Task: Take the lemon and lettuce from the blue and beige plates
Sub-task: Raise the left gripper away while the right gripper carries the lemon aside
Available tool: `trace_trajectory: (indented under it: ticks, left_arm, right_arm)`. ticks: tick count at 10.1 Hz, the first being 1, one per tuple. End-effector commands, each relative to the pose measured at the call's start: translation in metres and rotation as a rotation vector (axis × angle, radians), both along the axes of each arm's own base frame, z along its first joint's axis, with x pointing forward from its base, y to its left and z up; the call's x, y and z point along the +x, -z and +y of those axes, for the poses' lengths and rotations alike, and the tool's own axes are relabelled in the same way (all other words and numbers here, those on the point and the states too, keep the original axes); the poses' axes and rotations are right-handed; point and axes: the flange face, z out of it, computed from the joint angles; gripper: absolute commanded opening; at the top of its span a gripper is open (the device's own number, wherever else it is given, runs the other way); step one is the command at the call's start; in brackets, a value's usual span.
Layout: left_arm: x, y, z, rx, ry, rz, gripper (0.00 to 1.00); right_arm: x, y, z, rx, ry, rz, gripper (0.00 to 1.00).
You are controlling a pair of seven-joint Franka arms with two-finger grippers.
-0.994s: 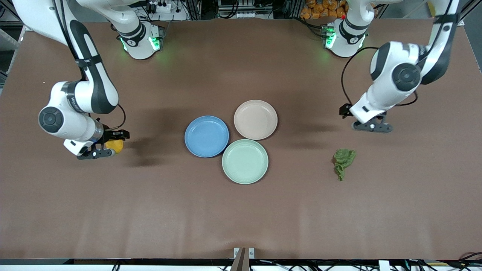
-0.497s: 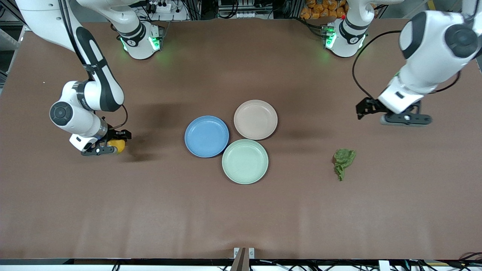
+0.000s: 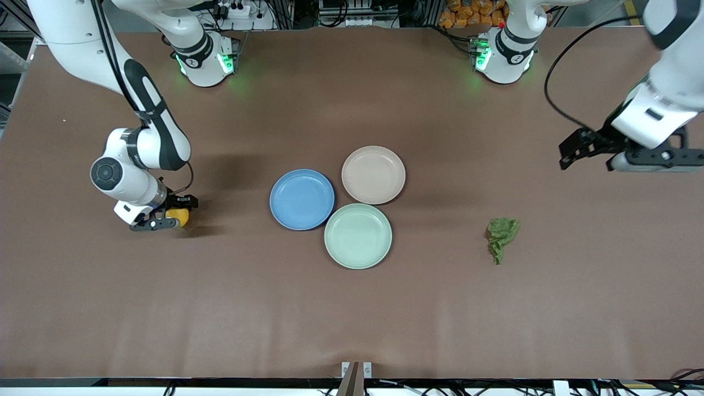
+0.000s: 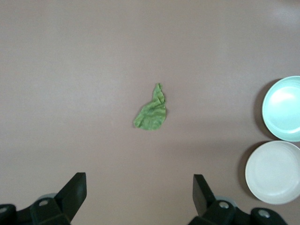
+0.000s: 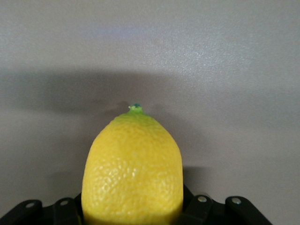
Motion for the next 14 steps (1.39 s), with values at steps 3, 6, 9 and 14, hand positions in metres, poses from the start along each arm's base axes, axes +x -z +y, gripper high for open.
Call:
trace_trajectory:
  ticks: [3,6,9,14]
  left_arm:
    - [-0.016,-0.071,-0.005,0.001,0.023,0.044,1.00]
    - [-0.022,-0.071,-0.007,0.005,0.034,0.076,1.00]
    - [-0.023,-0.082,-0.004,0.013,0.028,0.057,1.00]
    - [-0.026,-0.098,-0.001,0.035,0.025,0.020,1.00]
  right_arm:
    - [0.004,0.002,0.001,0.007,-0.007,-0.014,0.80]
    - [0.012,-0.010,0.000,0.010,-0.007,-0.014,1.00]
    - [0.040,-0.056,0.004,0.051,0.027,0.092,1.00]
    - [0.087,-0.135,-0.004,0.065,0.025,0.122,1.00]
